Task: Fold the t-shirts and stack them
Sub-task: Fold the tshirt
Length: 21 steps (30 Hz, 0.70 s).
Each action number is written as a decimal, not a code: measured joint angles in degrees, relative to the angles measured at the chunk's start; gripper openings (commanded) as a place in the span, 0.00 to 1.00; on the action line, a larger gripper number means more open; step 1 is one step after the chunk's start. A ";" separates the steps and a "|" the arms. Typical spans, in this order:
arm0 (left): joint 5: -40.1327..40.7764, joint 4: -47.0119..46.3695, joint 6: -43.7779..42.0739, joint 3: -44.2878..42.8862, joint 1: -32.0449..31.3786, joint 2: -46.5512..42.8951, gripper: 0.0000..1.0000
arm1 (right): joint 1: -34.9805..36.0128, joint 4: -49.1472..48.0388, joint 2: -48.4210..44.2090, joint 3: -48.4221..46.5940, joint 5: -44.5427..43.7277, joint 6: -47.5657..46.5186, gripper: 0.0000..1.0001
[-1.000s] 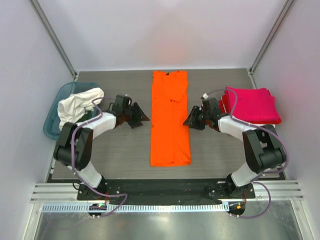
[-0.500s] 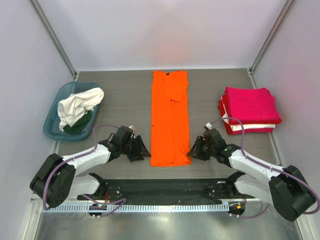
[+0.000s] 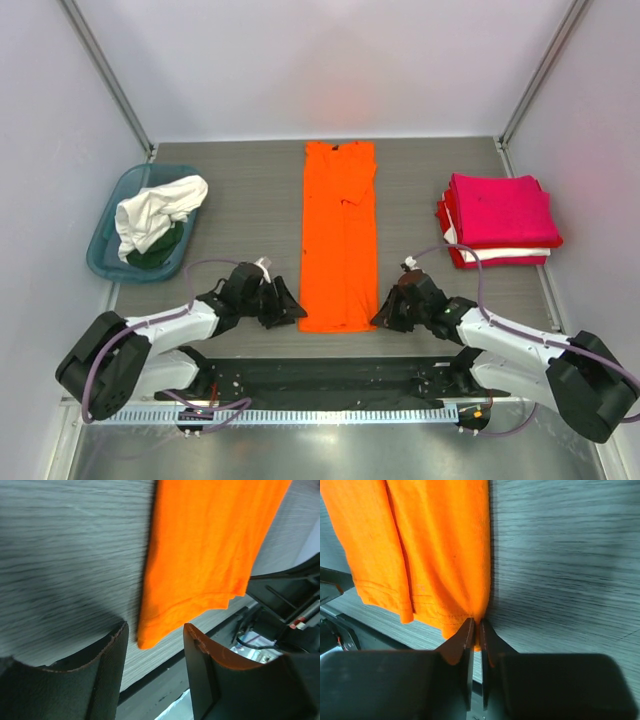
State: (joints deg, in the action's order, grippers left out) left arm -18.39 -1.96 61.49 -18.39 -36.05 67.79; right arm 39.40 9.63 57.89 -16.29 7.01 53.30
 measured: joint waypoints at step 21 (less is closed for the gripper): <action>-1.97 -9.99 3.02 4.76 -0.46 1.16 0.36 | 0.94 4.31 -4.66 0.81 -2.89 1.84 0.04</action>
State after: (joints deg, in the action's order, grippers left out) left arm -20.36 -11.94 64.51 -13.63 -36.51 68.95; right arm 40.34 13.93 53.23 -15.49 4.12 55.13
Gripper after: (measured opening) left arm 0.376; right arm 0.064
